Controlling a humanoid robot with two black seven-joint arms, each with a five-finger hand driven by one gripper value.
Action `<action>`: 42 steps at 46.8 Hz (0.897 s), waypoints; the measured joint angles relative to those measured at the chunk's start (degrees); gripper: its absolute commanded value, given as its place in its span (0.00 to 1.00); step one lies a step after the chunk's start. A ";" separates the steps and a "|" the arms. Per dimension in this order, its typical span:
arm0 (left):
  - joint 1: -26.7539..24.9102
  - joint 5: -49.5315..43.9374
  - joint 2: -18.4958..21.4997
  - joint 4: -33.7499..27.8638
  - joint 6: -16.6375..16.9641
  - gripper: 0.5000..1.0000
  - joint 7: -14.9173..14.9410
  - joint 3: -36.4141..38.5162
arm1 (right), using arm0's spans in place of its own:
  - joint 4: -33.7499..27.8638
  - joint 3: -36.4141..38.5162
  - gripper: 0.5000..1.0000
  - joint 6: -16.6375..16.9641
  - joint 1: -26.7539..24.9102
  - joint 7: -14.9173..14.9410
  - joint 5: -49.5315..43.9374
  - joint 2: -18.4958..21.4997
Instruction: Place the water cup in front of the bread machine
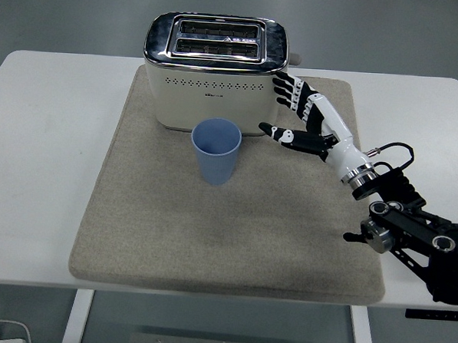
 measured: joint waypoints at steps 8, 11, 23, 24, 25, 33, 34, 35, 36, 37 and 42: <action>0.04 0.02 0.00 -0.02 0.01 1.00 0.01 -0.01 | 0.08 0.97 0.84 3.82 0.04 -0.33 3.54 -3.87; 0.00 0.03 0.00 -0.03 0.01 1.00 0.00 -0.01 | 0.08 0.97 0.84 4.58 0.58 -0.34 6.41 -5.42; 0.01 0.04 0.00 -0.01 0.02 1.00 0.01 0.02 | -0.49 -0.82 0.84 9.79 3.98 -0.18 10.24 -13.65; 0.00 0.04 0.00 -0.01 0.01 1.00 0.00 0.03 | -0.60 -1.08 0.84 10.03 4.19 -0.17 10.23 -14.18; 0.00 0.04 0.00 -0.01 0.01 1.00 0.00 0.03 | -0.69 -1.35 0.84 10.19 4.40 -0.17 10.23 -14.62; 0.01 0.04 0.00 0.00 0.01 1.00 0.01 0.01 | -1.17 -3.69 0.85 12.51 5.57 -0.33 10.30 -17.14; 0.02 0.04 0.00 -0.01 0.01 1.00 0.00 0.01 | -1.17 -3.88 0.85 13.63 5.57 -0.42 10.54 -17.29; 0.01 0.04 0.00 -0.01 0.01 1.00 0.00 0.00 | -1.17 -3.95 0.85 14.69 5.57 -0.54 10.92 -17.31; 0.01 0.04 0.00 -0.01 0.01 1.00 0.00 0.00 | -1.17 -3.99 0.85 15.94 5.56 -0.70 11.48 -17.30; 0.01 0.03 0.00 -0.03 0.01 1.00 0.00 0.00 | -1.17 -4.01 0.85 17.48 5.54 -1.07 12.31 -17.29; 0.01 0.03 0.00 -0.02 0.01 1.00 0.01 0.02 | -1.13 -4.03 0.85 22.56 5.57 -5.19 17.79 -16.92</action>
